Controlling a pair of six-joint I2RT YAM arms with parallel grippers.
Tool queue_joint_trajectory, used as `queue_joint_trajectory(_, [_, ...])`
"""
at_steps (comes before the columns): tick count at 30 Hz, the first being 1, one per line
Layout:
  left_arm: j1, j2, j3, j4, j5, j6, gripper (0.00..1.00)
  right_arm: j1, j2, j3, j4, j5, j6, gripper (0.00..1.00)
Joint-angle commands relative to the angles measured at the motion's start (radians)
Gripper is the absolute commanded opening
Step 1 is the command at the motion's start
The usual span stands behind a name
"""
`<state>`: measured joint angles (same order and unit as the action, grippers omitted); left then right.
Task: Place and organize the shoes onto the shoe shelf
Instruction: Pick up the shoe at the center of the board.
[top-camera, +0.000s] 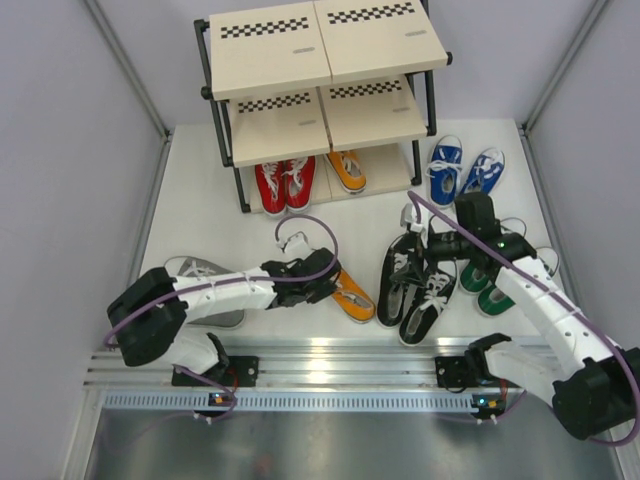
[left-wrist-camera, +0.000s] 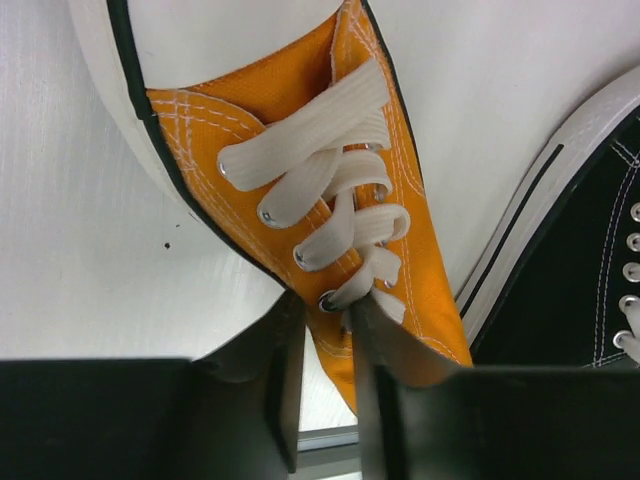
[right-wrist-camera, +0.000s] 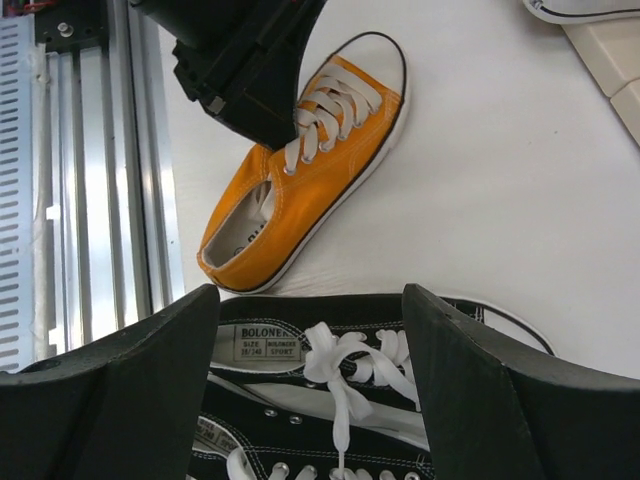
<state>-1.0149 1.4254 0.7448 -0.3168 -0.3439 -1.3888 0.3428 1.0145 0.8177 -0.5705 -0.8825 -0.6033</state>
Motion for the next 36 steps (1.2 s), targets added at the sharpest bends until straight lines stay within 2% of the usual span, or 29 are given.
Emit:
queue_joint_trajectory(1, [0.018,0.046,0.022,0.105,0.04,-0.009,0.11,-0.01,0.002,0.005,-0.052,-0.09,-0.107,0.74])
queue_joint_trajectory(5, [0.016,-0.015,-0.011,0.212,0.094,0.1,0.0,0.027,0.027,0.004,-0.086,-0.086,-0.162,0.73])
queue_joint_trajectory(9, [0.016,-0.104,-0.002,0.245,0.092,0.1,0.0,0.111,0.058,0.041,-0.089,0.039,-0.132,0.73])
queue_joint_trajectory(14, [0.016,-0.204,0.008,0.245,0.031,0.024,0.0,0.286,0.088,0.15,-0.162,0.209,-0.113,0.73])
queue_joint_trajectory(19, [0.016,-0.224,0.018,0.245,0.0,-0.067,0.0,0.328,0.101,0.224,-0.161,0.292,-0.012,0.76])
queue_joint_trajectory(25, [0.016,-0.212,0.037,0.246,-0.003,-0.07,0.0,0.352,0.055,0.198,-0.169,0.307,-0.047,0.76])
queue_joint_trajectory(28, [0.018,-0.217,0.041,0.245,-0.009,-0.072,0.0,0.363,0.039,0.176,-0.209,0.269,-0.087,0.71])
queue_joint_trajectory(30, [0.018,-0.22,0.041,0.246,-0.012,-0.073,0.0,0.387,0.01,0.141,-0.184,0.283,-0.081,0.67])
queue_joint_trajectory(36, [0.016,-0.224,0.042,0.246,-0.004,-0.09,0.0,0.438,-0.011,0.104,-0.158,0.364,-0.085,0.68])
